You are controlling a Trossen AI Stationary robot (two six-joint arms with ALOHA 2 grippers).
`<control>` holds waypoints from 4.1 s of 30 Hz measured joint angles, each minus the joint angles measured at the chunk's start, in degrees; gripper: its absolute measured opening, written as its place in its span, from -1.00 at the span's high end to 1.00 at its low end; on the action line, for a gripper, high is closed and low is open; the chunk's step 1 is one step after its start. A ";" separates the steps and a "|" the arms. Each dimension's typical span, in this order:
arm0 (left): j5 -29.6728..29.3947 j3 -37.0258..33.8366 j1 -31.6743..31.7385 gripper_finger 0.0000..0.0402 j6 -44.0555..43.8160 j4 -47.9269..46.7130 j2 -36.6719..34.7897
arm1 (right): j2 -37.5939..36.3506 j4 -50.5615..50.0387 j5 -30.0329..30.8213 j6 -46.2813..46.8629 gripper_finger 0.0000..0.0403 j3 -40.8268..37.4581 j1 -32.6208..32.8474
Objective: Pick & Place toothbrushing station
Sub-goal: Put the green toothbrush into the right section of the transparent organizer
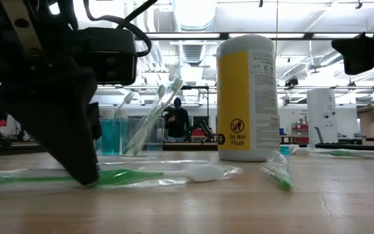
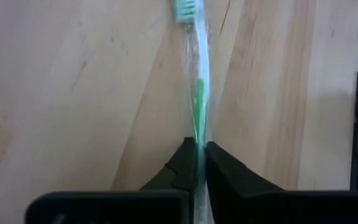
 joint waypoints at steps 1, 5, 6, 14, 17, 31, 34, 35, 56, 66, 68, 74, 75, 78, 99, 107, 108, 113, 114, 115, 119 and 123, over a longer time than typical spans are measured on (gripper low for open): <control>0.52 0.01 0.00 0.90 -0.64 -0.86 -0.02 | 0.00 0.00 -0.01 0.00 -0.74 0.00 0.01; 3.28 0.07 0.00 0.82 -4.98 -3.48 -0.08 | 0.00 0.00 -0.02 0.00 -0.73 -0.01 0.00; 3.99 0.07 0.00 0.80 -6.59 -4.24 -0.20 | 0.00 0.00 -0.02 0.00 -0.72 0.01 0.00; 7.50 0.03 -0.35 0.83 -18.68 -14.51 -2.84 | 0.00 0.00 -0.02 0.00 -0.74 0.01 0.00; 9.12 -0.05 -0.37 0.84 -21.77 -18.49 -4.26 | 0.02 0.02 -0.02 0.00 -0.73 -0.01 0.02; 13.21 -0.25 -3.54 0.83 -34.45 -30.77 -7.91 | 0.02 0.00 -0.02 0.00 -0.73 0.01 0.02; 12.90 -0.25 -4.07 0.83 -36.69 -30.73 -7.97 | 0.02 0.00 -0.01 0.00 -0.72 0.00 0.01; 12.90 -0.25 -4.13 0.82 -37.20 -30.67 -8.03 | 0.02 0.00 -0.02 0.00 -0.71 0.01 0.00; 14.32 0.53 -4.31 0.39 -44.77 -29.70 -10.66 | 0.02 0.00 -0.02 0.00 -0.74 -0.01 0.00; -1.68 0.53 -3.29 0.31 -44.73 -32.74 -14.85 | 0.02 0.00 0.00 0.00 -0.73 0.01 0.00; -5.84 0.49 -3.06 0.31 -44.71 -33.17 -14.88 | 0.01 0.01 -0.01 0.00 -0.74 0.00 0.01; -11.38 0.34 -0.79 0.31 -44.84 -35.39 -14.51 | 0.02 0.02 -0.02 0.00 -0.72 -0.01 0.00; -11.71 0.34 -0.26 0.31 -44.88 -35.62 -14.51 | 0.02 0.00 -0.01 0.00 -0.71 0.01 0.00; -11.69 0.25 0.87 0.31 -43.88 -36.18 -14.51 | 0.01 0.00 -0.01 0.00 -0.72 -0.01 0.00; -5.68 -7.36 1.79 0.31 -37.49 -20.97 -14.49 | 0.00 0.00 -0.02 0.00 -0.72 0.01 0.00; -5.13 -9.18 1.79 0.34 -37.28 -16.67 -14.49 | 0.00 0.02 0.00 0.00 -0.74 0.01 0.00; -5.11 -9.15 1.79 0.36 -36.85 -16.67 -14.49 | 0.00 0.00 0.00 0.00 -0.74 0.01 0.00; -5.07 -9.13 1.79 0.61 -35.51 -16.81 -14.49 | 0.01 0.01 0.00 0.00 -0.72 0.00 0.00; -5.07 -9.13 1.79 0.69 -35.51 -16.88 -14.49 | 0.02 0.00 -0.01 0.00 -0.72 0.00 0.01; -5.07 -9.12 1.79 0.76 -35.51 -16.84 -14.49 | 0.02 0.00 -0.02 0.00 -0.71 -0.01 0.00; -5.20 -9.04 1.79 0.97 -35.48 -16.65 -14.49 | 0.02 0.01 0.00 0.00 -0.73 0.01 0.00; -5.36 -8.91 1.79 0.96 -35.46 -16.70 -14.52 | 0.02 0.00 -0.01 0.00 -0.74 0.01 0.01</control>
